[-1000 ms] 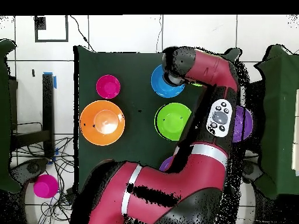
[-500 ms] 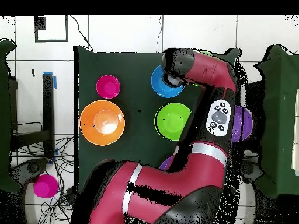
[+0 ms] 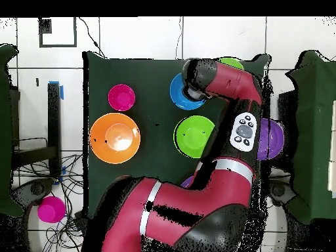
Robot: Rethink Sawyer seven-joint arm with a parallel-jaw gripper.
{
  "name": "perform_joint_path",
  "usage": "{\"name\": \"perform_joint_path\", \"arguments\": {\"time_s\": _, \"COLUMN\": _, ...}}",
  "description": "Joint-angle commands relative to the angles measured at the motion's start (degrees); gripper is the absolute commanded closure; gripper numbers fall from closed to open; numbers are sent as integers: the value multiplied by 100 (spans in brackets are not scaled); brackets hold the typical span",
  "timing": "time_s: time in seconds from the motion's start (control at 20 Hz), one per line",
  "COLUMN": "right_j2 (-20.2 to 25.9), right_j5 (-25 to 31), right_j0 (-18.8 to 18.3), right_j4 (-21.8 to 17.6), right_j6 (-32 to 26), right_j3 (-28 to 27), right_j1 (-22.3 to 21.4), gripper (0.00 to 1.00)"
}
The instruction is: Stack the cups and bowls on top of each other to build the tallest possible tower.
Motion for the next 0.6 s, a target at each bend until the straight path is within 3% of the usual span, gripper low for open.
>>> {"name": "perform_joint_path", "arguments": {"time_s": 0.05, "right_j2": 831, "right_j5": -300, "right_j0": -137, "right_j4": -200, "right_j6": -330, "right_j3": 86, "right_j1": 427, "gripper": 0}}
{"name": "perform_joint_path", "arguments": {"time_s": 0.45, "right_j2": 861, "right_j5": -404, "right_j0": -189, "right_j4": -215, "right_j6": -309, "right_j3": -39, "right_j1": 666, "gripper": 0}}
{"name": "perform_joint_path", "arguments": {"time_s": 0.6, "right_j2": 855, "right_j5": -463, "right_j0": -177, "right_j4": -225, "right_j6": -301, "right_j3": 90, "right_j1": 575, "gripper": 0}}
